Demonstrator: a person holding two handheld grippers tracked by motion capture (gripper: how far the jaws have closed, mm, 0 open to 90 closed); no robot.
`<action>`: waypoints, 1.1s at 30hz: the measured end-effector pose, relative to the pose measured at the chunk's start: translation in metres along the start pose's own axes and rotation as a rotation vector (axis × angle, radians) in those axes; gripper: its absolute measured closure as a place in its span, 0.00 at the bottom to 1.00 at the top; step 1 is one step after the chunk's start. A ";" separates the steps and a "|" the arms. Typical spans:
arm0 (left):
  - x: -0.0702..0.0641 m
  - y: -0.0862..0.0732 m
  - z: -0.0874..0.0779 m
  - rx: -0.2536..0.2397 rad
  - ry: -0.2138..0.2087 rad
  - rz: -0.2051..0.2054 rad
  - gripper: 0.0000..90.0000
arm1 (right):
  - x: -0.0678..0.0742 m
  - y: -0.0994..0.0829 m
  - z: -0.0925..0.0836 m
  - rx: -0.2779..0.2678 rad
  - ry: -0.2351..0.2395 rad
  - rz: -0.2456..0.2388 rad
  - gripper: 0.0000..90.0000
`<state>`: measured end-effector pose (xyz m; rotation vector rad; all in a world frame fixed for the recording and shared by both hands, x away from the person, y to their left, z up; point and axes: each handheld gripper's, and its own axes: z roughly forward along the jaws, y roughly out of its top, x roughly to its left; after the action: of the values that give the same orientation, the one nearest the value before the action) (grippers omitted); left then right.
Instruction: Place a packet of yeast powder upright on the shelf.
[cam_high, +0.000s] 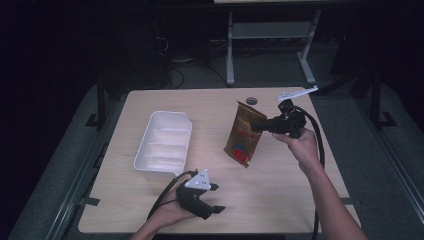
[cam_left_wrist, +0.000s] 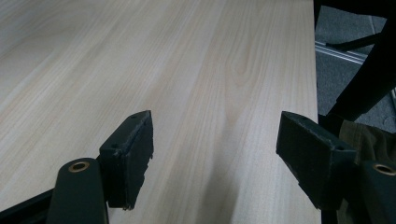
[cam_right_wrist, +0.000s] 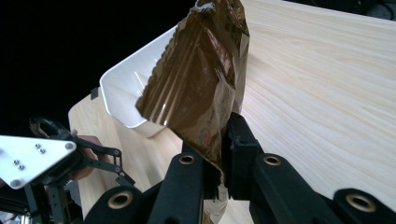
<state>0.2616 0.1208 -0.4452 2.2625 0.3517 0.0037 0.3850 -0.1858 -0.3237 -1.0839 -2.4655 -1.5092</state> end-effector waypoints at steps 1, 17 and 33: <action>0.000 0.000 0.000 0.000 0.000 0.000 0.30 | 0.000 0.000 0.000 0.000 0.000 0.000 0.95; -0.005 -0.003 -0.007 -0.006 0.001 0.003 0.29 | 0.011 0.025 0.027 0.015 0.050 -0.042 0.95; -0.007 -0.009 -0.015 -0.005 0.016 0.004 0.29 | 0.025 0.045 0.051 0.022 0.097 -0.078 0.95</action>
<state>0.2508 0.1354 -0.4413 2.2590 0.3550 0.0252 0.4079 -0.1193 -0.3061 -0.8991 -2.4796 -1.5126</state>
